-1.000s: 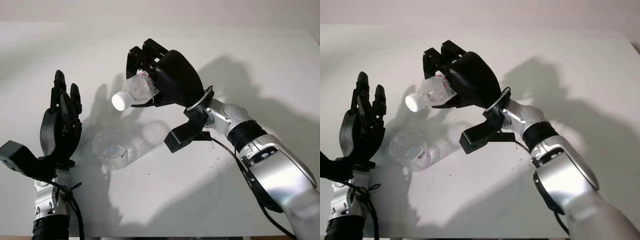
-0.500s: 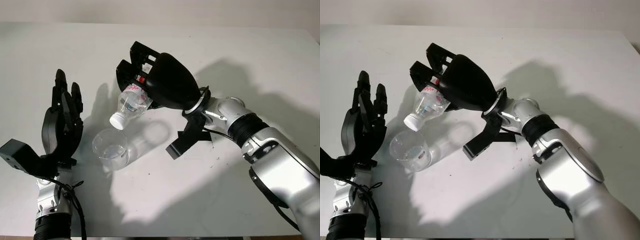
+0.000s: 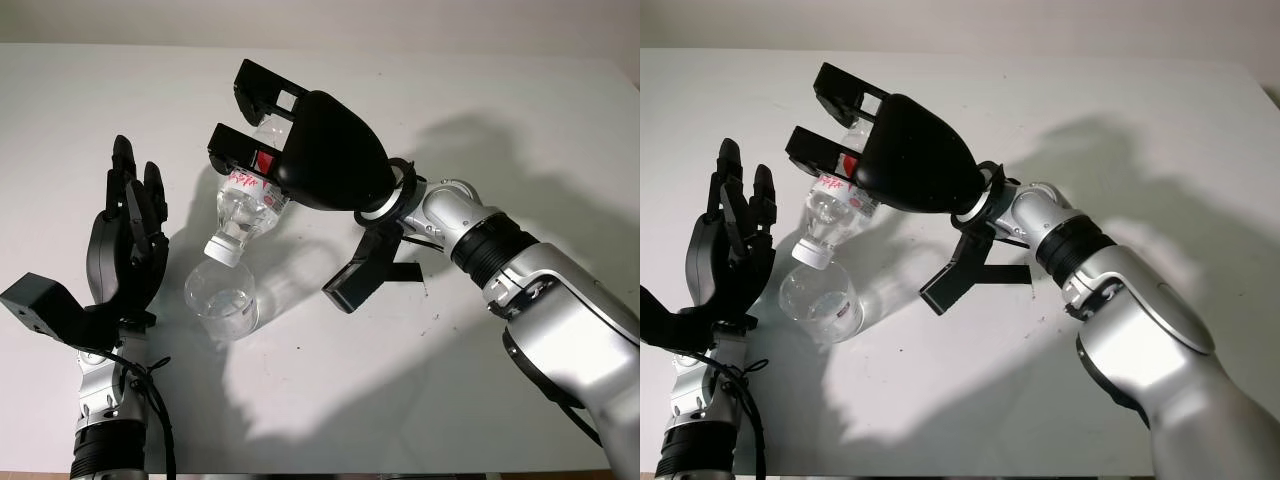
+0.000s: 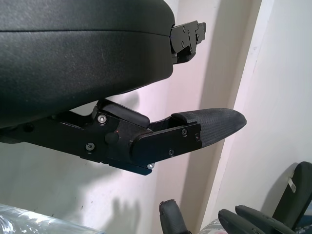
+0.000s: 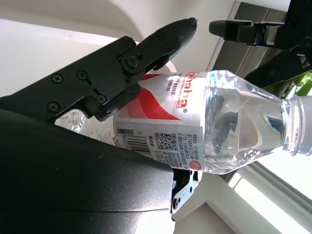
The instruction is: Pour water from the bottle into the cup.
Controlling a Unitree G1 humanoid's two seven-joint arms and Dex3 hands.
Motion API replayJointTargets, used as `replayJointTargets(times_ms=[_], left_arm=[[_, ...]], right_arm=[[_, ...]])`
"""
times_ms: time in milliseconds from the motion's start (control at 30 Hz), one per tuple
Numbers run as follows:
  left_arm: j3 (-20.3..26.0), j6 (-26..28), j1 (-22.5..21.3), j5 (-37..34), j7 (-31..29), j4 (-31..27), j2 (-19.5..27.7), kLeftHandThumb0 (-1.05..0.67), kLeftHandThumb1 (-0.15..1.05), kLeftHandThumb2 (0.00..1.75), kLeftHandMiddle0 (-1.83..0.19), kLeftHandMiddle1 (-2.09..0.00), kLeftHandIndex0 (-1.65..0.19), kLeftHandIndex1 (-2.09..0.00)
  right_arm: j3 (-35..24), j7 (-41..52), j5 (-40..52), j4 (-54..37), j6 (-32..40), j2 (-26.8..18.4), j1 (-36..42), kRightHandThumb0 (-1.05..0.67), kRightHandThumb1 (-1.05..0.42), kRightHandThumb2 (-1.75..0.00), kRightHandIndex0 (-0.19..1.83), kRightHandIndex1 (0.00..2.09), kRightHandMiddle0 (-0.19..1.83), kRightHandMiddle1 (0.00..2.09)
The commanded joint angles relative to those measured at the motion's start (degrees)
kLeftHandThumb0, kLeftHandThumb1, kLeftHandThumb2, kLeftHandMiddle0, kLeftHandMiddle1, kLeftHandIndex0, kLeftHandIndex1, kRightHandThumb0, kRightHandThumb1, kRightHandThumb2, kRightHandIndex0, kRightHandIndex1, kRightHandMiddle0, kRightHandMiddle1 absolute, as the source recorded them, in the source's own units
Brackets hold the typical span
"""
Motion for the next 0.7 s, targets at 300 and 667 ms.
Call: replayJointTargets(times_ms=[300, 667], left_arm=[[-0.3, -1.1, 1.6, 0.1, -0.3, 0.6, -1.0, -0.75, 1.05, 0.65, 0.19, 0.00, 0.19, 0.00], [-0.2, -1.3, 2.0, 0.0, -0.2, 0.6, -1.4, -0.75, 1.05, 0.63, 0.19, 0.00, 0.19, 0.00]], right_arm=[[2.8, 1.7, -2.0, -1.2, 2.1, -0.7, -2.8, -0.51, -0.92, -0.05, 1.14, 2.09, 0.61, 1.29], [4.2, 3.9, -2.3, -2.7, 1.0, -2.0, -2.6, -0.51, -0.95, -0.06, 1.10, 2.09, 0.61, 1.26]])
